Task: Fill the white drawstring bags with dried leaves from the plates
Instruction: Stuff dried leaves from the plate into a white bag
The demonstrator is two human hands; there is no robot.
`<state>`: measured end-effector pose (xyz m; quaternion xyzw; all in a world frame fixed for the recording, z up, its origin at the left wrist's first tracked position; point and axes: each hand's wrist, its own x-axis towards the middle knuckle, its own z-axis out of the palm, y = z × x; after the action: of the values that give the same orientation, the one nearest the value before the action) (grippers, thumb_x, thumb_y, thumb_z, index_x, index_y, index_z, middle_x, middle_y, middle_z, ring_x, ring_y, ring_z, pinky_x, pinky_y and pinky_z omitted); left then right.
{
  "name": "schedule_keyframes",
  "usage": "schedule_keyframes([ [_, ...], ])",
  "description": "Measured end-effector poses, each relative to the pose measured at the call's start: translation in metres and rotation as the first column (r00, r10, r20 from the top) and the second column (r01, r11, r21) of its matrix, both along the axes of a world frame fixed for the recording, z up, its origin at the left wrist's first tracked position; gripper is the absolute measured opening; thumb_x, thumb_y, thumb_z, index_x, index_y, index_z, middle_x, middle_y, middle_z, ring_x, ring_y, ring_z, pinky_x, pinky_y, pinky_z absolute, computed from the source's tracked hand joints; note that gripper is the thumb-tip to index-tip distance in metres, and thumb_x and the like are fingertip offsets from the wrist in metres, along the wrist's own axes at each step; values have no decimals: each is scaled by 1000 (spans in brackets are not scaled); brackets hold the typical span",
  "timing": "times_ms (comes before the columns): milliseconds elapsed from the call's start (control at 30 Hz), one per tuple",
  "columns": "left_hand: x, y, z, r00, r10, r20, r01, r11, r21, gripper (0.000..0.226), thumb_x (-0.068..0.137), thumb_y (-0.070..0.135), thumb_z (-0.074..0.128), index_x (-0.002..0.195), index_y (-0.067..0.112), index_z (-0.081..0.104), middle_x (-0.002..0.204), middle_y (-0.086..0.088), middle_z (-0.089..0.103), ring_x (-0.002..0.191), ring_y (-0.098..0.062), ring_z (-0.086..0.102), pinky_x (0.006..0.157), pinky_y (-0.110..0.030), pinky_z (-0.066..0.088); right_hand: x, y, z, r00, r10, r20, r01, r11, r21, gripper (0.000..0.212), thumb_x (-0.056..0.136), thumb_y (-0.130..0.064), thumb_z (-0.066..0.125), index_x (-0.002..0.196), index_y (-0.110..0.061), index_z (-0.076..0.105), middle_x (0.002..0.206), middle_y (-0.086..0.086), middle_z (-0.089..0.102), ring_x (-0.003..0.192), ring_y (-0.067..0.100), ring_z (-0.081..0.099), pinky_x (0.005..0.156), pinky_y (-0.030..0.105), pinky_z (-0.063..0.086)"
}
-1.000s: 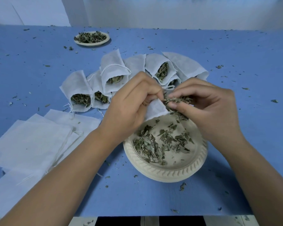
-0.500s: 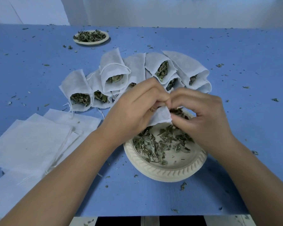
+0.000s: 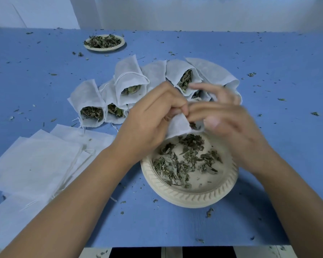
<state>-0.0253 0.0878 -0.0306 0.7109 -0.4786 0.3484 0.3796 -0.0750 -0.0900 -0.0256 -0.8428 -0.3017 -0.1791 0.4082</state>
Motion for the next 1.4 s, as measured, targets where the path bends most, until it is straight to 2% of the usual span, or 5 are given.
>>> schedule_keyframes([
  [200, 2, 4, 1, 993, 109, -45, -112, 990, -85, 26, 83, -26, 39, 82, -10, 60, 77, -17, 53, 74, -12, 44, 72, -15, 34, -4, -21, 11, 897, -2, -441, -17, 999, -39, 58, 92, -46, 43, 45, -18, 59, 45, 5, 59, 40, 20, 53, 52, 25, 43],
  [600, 3, 3, 0, 995, 89, -35, -92, 992, -82, 25, 85, -24, 40, 82, -9, 60, 77, -13, 50, 74, -14, 45, 73, -15, 35, 2, -10, 6, 914, -90, -395, -99, 895, -435, 59, 65, -41, 83, 118, -41, 59, 128, -8, 50, 123, 11, 40, 105, 25, 34],
  [800, 4, 4, 1, 995, 93, -27, -95, 992, -77, 23, 87, -20, 40, 82, -9, 60, 76, -17, 52, 75, -15, 45, 73, -15, 35, 3, -2, 2, 929, -102, -356, -66, 901, -429, 23, 77, -13, 80, 98, -21, 76, 104, 0, 67, 89, 18, 63, 81, 23, 46],
  [1200, 1, 1, 0, 997, 55, -61, -59, 997, -58, 25, 93, -11, 38, 81, -8, 60, 84, -4, 47, 78, -2, 39, 75, -9, 32, 0, -12, 15, 961, 211, -178, -76, 822, 564, 21, 65, -4, 76, 78, -20, 78, 77, -2, 72, 71, 17, 67, 65, 20, 52],
  [1400, 0, -1, -1, 997, -38, -60, 38, 999, -8, 31, 100, 0, 36, 83, -6, 62, 88, -1, 47, 79, -5, 43, 75, -12, 35, -1, 5, -3, 990, -134, -42, 140, 925, 353, 23, 72, 7, 73, 80, -13, 66, 80, -4, 69, 77, 13, 67, 76, 24, 55],
])
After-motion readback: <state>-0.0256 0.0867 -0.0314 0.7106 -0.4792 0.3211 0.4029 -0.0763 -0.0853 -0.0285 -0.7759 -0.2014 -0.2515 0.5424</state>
